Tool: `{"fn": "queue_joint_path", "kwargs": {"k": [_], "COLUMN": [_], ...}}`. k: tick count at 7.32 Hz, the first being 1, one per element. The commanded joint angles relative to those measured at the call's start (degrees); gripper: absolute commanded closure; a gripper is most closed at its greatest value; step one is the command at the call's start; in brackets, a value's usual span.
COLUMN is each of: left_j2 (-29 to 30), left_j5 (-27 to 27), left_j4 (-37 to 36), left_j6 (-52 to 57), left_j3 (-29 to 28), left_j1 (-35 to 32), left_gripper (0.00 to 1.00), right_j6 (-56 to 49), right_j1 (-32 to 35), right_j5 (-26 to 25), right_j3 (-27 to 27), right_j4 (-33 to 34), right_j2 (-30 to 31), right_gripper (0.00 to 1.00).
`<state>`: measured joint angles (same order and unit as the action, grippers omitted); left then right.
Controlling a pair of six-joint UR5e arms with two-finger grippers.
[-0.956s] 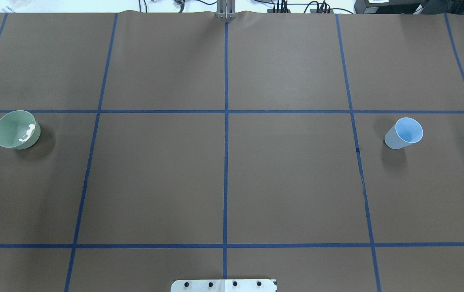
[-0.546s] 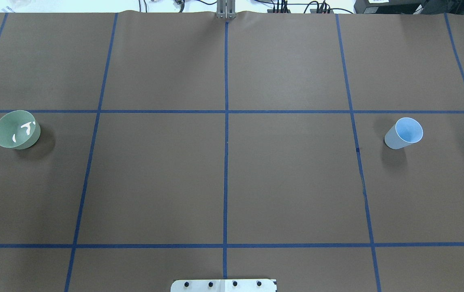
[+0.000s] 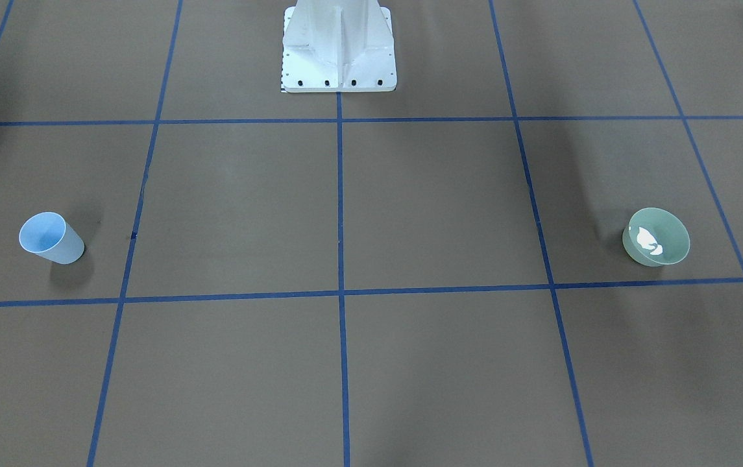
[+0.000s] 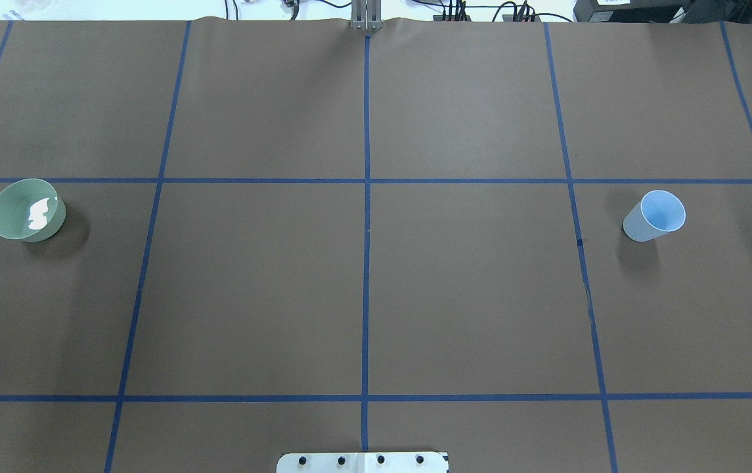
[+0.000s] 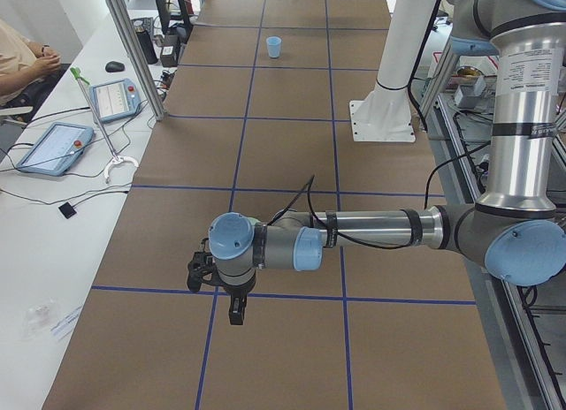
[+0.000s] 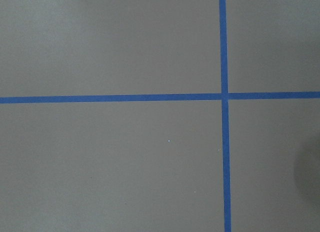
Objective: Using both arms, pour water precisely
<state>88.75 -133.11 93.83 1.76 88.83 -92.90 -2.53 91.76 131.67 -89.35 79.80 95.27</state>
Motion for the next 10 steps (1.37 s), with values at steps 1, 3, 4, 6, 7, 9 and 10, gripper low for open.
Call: {"fn": "queue_joint_path", "kwargs": {"k": [1,3,4,6,7,9,10], "left_j2": [-1.2,-2.26,-2.44,-3.93,-3.93,-4.8,-4.9], "left_j5": [-0.04,-0.04,0.31,0.31,0.31,0.31,0.31], "left_j4": [0.04,-0.05,-0.05,0.03,-0.05,-0.05,-0.05], "left_j6": [0.0,0.0,0.0,0.0,0.0,0.0,0.0], "left_j3": [0.55,1.08,1.08,3.96,3.98,4.5,4.85], "left_j1": [0.0,0.0,0.0,0.0,0.17,0.0,0.0], "left_gripper": [0.0,0.0,0.0,0.0,0.0,0.0,0.0], "right_j6": [0.42,0.6,0.6,3.22,3.5,3.94,3.85], "right_j1": [0.0,0.0,0.0,0.0,0.0,0.0,0.0], "right_j5": [-0.18,-0.01,-0.01,-0.01,-0.01,-0.01,-0.01], "right_j3": [0.05,0.06,0.05,0.06,0.05,-0.03,-0.03], "right_j4": [-3.74,-4.57,-4.57,-4.57,-4.57,-4.57,-4.57], "right_j2": [0.01,0.01,0.01,0.01,0.01,0.01,0.01], "right_gripper": [0.0,0.0,0.0,0.0,0.0,0.0,0.0]}}
